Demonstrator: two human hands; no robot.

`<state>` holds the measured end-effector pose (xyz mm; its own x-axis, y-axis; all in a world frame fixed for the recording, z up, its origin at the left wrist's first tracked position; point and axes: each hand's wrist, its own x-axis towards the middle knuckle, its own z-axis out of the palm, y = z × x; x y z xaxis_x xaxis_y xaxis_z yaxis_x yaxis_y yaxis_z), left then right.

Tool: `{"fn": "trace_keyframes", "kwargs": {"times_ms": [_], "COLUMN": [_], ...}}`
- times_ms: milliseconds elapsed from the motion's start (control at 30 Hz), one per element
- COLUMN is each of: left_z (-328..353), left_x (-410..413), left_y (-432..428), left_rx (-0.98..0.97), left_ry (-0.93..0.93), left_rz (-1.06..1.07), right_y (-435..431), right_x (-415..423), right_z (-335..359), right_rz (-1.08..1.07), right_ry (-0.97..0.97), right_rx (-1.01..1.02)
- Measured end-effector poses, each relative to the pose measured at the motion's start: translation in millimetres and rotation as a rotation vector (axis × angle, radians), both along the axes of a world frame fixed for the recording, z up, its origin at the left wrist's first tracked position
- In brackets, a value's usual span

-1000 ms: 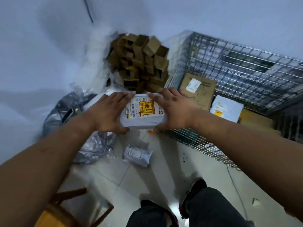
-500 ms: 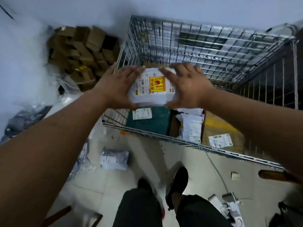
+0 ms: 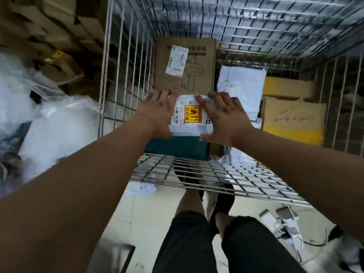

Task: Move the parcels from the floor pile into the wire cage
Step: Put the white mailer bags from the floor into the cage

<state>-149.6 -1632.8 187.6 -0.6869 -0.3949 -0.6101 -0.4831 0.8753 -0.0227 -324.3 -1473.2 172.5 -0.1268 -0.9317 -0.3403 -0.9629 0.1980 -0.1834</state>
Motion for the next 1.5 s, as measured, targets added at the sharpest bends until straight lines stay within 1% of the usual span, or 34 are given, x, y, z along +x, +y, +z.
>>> {"fn": "trace_keyframes", "kwargs": {"times_ms": [133, 300, 433, 500, 633, 767, 867, 933, 1000, 1067, 1167, 1233, 1333, 1500], "left_z": [-54, -107, -129, -139, -152, -157, -151, -140, -127, -113, -87, -64, -20, 73], "left_x": [9, 29, 41, 42, 43, 49, 46, 41, 35, 31, 33, 39, 53, 93], "left_y": [-6, -14, -14, -8, -7, -15, -21, -28, -34, -39, -40, -38, -35, -18], "left_rx": [0.037, 0.062, 0.074, 0.088, 0.139, 0.163, 0.232, 0.307, 0.335, 0.325, 0.297, 0.316, 0.347, 0.258], "left_ry": [-0.147, -0.190, -0.208, -0.210, -0.282, -0.266, -0.183, -0.079, 0.001, 0.049, 0.117, 0.179, 0.319, 0.603], "left_rz": [-0.007, -0.033, -0.043, -0.002, 0.049, 0.072, 0.150, 0.251, 0.288, 0.297, 0.380, 0.465, 0.584, 0.729], "right_y": [-5, -20, -23, -19, -21, -29, -41, -53, -67, -80, -97, -104, -114, -138], "right_x": [35, 64, 75, 72, 69, 63, 59, 58, 55, 53, 51, 51, 54, 81], "right_z": [-56, -107, -133, -148, -166, -164, -151, -137, -121, -104, -72, -47, -5, 83], "right_rz": [-0.067, -0.097, -0.091, -0.073, -0.094, -0.036, -0.005, -0.009, -0.011, -0.007, -0.031, 0.002, 0.072, 0.254], "right_ry": [-0.023, -0.048, -0.087, -0.134, -0.240, -0.231, -0.162, -0.173, -0.198, -0.214, -0.247, -0.248, -0.265, -0.261], "right_rx": [0.094, 0.197, 0.224, 0.250, 0.322, 0.338, 0.278, 0.236, 0.203, 0.190, 0.160, 0.140, 0.116, 0.040]}}
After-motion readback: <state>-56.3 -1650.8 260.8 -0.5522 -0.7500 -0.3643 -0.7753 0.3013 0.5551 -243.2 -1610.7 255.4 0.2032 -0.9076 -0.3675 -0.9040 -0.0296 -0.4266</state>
